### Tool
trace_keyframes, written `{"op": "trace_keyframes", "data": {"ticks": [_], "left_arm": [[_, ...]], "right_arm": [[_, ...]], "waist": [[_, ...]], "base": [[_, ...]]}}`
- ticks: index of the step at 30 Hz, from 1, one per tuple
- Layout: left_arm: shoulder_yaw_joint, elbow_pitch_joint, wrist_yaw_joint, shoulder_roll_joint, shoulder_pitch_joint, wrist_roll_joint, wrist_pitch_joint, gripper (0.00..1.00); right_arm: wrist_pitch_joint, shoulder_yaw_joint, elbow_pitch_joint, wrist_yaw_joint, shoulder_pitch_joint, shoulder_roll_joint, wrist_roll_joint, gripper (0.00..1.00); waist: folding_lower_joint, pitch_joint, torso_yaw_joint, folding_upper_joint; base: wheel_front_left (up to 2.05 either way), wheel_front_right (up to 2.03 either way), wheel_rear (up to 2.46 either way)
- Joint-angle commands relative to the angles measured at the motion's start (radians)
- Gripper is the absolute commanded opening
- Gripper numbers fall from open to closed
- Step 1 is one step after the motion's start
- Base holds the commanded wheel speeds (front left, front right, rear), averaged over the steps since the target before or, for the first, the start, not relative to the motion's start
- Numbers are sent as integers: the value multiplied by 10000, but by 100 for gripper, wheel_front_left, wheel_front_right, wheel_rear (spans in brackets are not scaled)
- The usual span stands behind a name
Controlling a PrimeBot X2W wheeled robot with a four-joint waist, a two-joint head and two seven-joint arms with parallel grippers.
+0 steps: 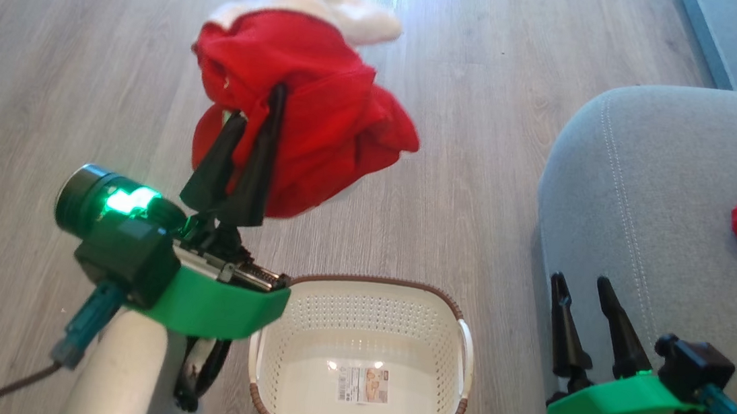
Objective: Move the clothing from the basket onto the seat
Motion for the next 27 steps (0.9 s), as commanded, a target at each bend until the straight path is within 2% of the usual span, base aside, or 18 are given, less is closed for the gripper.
{"op": "trace_keyframes", "data": {"ticks": [1,6,12,17,27], "left_arm": [[281,-387,52,72,-303,-5,-87,0],[-382,-398,-330,70,-188,55,-87,0],[-1413,1030,-936,69,115,-95,-87,0],[-1331,1384,-966,69,71,-322,-87,0],[-1224,1251,-903,69,47,-266,-87,0]], "right_arm": [[-92,167,-351,-2,-93,-31,59,100],[-92,200,-400,-2,-3,-31,21,100],[-92,246,-425,-2,10,-31,23,100],[-92,331,-418,-2,-32,-31,21,100],[-92,279,-473,-2,-45,-31,-78,100]], "waist": [[2,-8,26,-1],[2,-33,87,-1],[2,-35,91,-1],[2,-32,23,-1],[2,-79,-44,-1]], "base": [[0,0,0],[0,0,0],[0,0,0],[0,0,0],[0,0,0]]}}
